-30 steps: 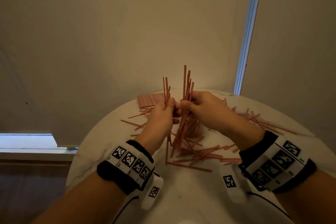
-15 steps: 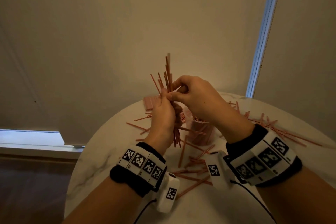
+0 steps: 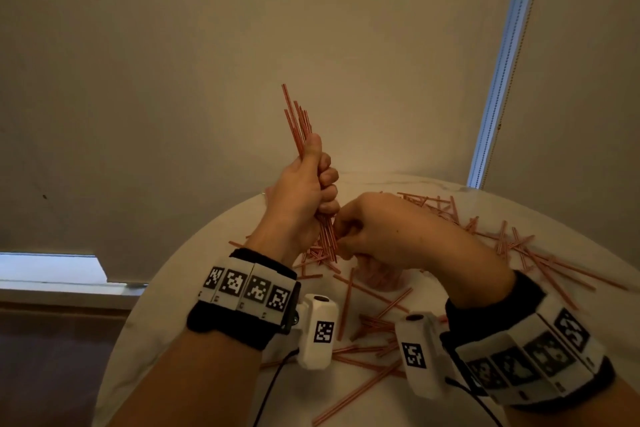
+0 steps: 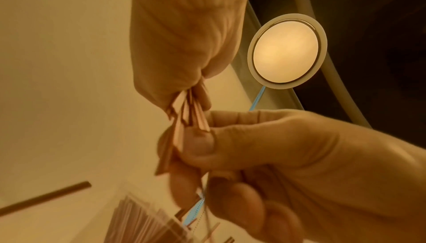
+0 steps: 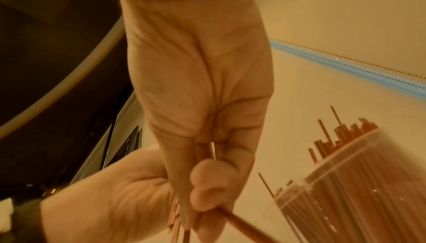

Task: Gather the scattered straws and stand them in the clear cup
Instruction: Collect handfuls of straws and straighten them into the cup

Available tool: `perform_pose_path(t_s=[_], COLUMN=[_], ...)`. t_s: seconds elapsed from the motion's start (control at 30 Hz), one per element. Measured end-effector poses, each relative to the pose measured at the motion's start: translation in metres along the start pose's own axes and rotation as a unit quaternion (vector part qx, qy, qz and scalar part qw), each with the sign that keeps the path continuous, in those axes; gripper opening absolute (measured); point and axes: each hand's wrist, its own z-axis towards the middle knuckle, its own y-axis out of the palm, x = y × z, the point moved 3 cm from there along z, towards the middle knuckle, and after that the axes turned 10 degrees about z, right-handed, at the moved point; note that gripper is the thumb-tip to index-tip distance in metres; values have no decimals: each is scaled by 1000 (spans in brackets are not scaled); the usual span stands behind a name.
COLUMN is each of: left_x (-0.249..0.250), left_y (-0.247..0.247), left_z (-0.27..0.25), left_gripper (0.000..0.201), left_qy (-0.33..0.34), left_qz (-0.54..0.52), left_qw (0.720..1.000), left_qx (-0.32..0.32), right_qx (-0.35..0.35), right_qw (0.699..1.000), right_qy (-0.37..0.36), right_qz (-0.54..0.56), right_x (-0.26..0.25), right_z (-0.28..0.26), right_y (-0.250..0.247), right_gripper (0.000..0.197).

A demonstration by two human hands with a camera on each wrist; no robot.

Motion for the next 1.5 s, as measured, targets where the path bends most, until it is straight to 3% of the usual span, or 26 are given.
perform_pose_path(t_s=[0.17,0.27,0.4,0.53,0.63,0.73,0.87,0.93,1.0,1.1,1.2,1.3,1.33,1.43,1.47,1.5], left_x=[0,-5,-11,-20,-22,-17,-4,0,1,-1,1,1,-1,-10,-12,-14], left_y=[-7,-8,9,31,34,27,17,18,23,28,22,18,18,23,27,30], left_z=[9,8,3,-5,-9,-4,-1,-1,-2,-3,-3,-5,-8,-17,-21,-23], left_gripper=[38,38,41,41,44,42,43,46,47,42,39,38,37,32,30,32], left_qy=[-2,-12,6,32,45,53,76,93,101,94,93,74,64,44,42,50], left_qz=[-18,15,69,159,151,97,10,-26,-46,-39,-6,87,135,267,291,311], left_qw=[1000,1000,998,986,987,994,996,995,994,994,993,983,972,917,901,888], left_qx=[15,7,-14,-46,-36,19,37,28,8,-35,-71,-145,-182,-291,-319,-334], right_qx=[-8,95,249,269,275,226,-42,-99,-59,-14,-1,127,198,412,441,432], right_qw=[1000,992,960,942,948,969,996,993,993,961,978,978,961,872,858,866], right_qy=[26,29,3,-32,-37,-18,33,22,6,29,24,9,-2,-55,-66,-68], right_qz=[7,73,126,198,152,104,72,57,107,274,208,164,194,258,253,243], right_x=[10,16,17,11,12,11,6,5,3,2,4,10,13,20,20,19], right_z=[-8,-15,-13,-9,-6,-9,-15,-15,-11,-10,-16,-25,-29,-40,-42,-41], right_y=[-20,-43,-56,-45,-45,-46,-26,-17,-15,-18,-30,-60,-71,-95,-97,-95], right_gripper=[15,12,24,28,33,38,33,28,25,20,22,26,27,34,36,38])
